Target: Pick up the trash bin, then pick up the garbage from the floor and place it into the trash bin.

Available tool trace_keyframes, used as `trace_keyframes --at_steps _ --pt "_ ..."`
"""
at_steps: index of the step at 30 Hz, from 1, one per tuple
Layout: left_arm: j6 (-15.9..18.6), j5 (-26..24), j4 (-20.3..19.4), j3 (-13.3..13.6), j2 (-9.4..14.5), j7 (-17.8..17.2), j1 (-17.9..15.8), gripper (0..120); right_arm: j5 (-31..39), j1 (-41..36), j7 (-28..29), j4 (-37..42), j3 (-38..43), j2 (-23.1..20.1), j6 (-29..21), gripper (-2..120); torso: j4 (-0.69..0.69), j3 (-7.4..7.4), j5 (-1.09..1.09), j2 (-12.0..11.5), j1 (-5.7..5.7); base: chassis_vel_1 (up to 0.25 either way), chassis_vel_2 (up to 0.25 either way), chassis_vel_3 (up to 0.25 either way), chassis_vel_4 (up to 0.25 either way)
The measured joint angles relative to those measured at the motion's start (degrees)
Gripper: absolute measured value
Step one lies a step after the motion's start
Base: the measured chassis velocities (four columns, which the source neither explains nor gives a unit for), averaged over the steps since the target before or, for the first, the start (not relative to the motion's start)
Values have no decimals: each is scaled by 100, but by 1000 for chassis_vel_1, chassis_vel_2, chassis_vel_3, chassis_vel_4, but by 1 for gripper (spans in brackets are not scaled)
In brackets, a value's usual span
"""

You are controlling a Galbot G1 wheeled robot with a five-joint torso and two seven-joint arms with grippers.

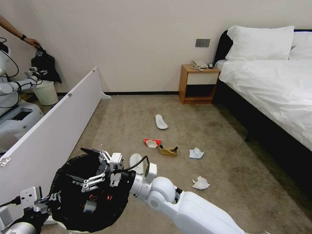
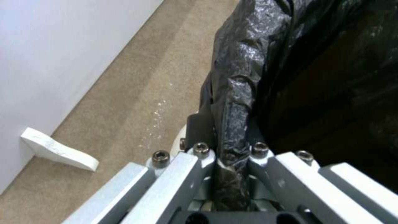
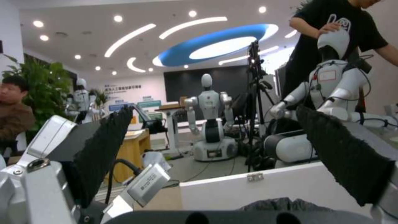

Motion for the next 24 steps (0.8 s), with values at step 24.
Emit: trace_keyframes --at_steps 24 --pt "-36 166 246 77 62 172 -285 2 -1245 -2911 1879 631 4341 -1657 73 100 -5 -1 5 1 0 0 0 0 0"
